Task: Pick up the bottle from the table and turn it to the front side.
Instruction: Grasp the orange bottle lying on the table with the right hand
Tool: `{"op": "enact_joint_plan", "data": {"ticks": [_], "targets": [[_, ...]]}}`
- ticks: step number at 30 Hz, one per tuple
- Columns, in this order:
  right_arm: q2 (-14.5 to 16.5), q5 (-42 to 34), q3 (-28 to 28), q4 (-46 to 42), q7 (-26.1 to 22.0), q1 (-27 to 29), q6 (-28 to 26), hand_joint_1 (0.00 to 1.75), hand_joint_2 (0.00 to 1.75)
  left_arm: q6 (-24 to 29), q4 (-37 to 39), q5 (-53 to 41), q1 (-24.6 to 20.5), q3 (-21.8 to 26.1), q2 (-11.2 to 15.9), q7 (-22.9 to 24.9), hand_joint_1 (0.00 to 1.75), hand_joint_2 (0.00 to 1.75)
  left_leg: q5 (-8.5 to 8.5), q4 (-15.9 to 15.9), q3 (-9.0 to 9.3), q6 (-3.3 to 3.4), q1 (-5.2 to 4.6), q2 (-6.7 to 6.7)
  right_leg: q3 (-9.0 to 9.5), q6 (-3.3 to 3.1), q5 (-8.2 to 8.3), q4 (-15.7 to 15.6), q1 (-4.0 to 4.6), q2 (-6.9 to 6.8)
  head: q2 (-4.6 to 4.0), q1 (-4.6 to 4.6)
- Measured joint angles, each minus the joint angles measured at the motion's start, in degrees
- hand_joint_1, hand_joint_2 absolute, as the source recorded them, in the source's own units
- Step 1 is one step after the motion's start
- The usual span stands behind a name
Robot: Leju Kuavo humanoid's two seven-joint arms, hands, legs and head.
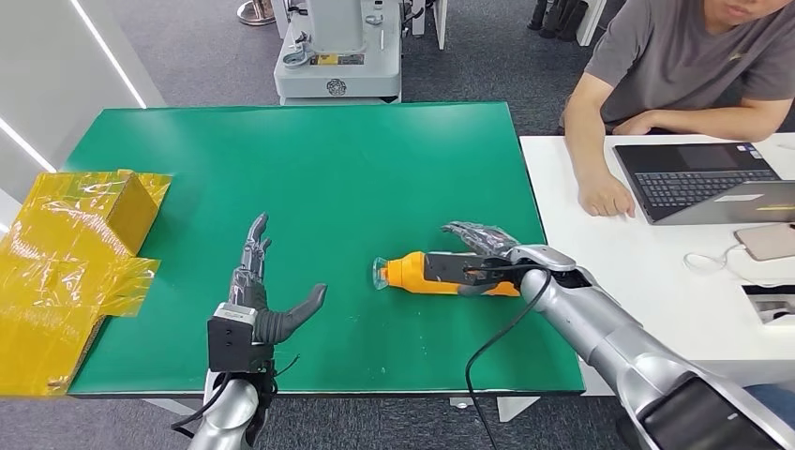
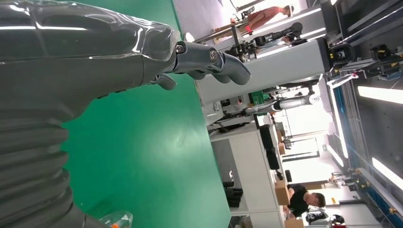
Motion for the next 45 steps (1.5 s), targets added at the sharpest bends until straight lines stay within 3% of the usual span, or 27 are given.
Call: {"op": "enact_joint_plan", "data": {"ticks": [4, 14, 26, 33, 37, 45], "targets": [[-0.3, -0.2, 0.1, 0.0, -0.1, 0.0, 1.5, 0.0, 0.0, 0.0, 0.0, 0.3, -0.1, 0.0, 0.0, 0.0, 0.0, 1.75, 0.0, 0.0, 0.0, 0.0, -0.01, 0.0, 0.0, 0.0, 0.0, 0.0, -0.01, 0.0, 0.01, 0.0], [-3.0, -1.4, 0.3, -0.8, 1.7, 0.2, 4.2, 0.0, 0.0, 0.2, 0.1, 0.7, -0.1, 0.2, 0.0, 0.0, 0.0, 1.75, -0.01, 0.0, 0.0, 0.0, -0.01, -0.01, 0.0, 0.0, 0.0, 0.0, -0.01, -0.01, 0.0, 0.0], [-11.5, -4.0, 0.6, -4.6, 2.2, 2.8, 6.6, 0.0, 0.0, 2.2, 0.1, 1.6, 0.2, 1.1, 0.7, 0.3, 0.0, 1.75, -0.01, 0.0, -0.03, 0.01, -0.01, -0.08, 0.0, 0.01, 0.0, 0.0, -0.02, -0.05, 0.0, 0.0], [-14.7, -4.6, 0.6, -6.9, 2.7, 3.6, 6.6, 0.0, 0.0, 2.2, 0.1, 1.9, 0.4, 1.2, 0.9, 0.3, 0.0, 1.75, -0.01, 0.0, -0.03, 0.01, -0.01, -0.07, 0.0, 0.01, 0.0, 0.0, -0.01, -0.04, 0.0, 0.0], [-15.1, -4.4, 0.6, -7.3, 2.5, 3.6, 5.3, 0.0, 1.75, 2.4, 0.1, 2.3, 0.5, 1.2, 0.8, -0.1, 0.0, 1.75, -0.01, 0.0, -0.04, 0.01, -0.01, -0.06, 0.0, 0.0, 0.0, 0.0, -0.01, -0.04, 0.0, 0.0], [-12.1, -4.0, -1.2, -7.2, -0.4, 4.0, -4.7, 0.0, 1.75, 3.3, 0.1, 2.3, 1.2, 1.2, 0.7, -0.3, 0.0, 1.75, -0.01, 0.0, -0.06, 0.01, 0.0, -0.02, 0.0, 0.0, 0.0, 0.0, 0.0, -0.03, 0.0, -0.01]]}}
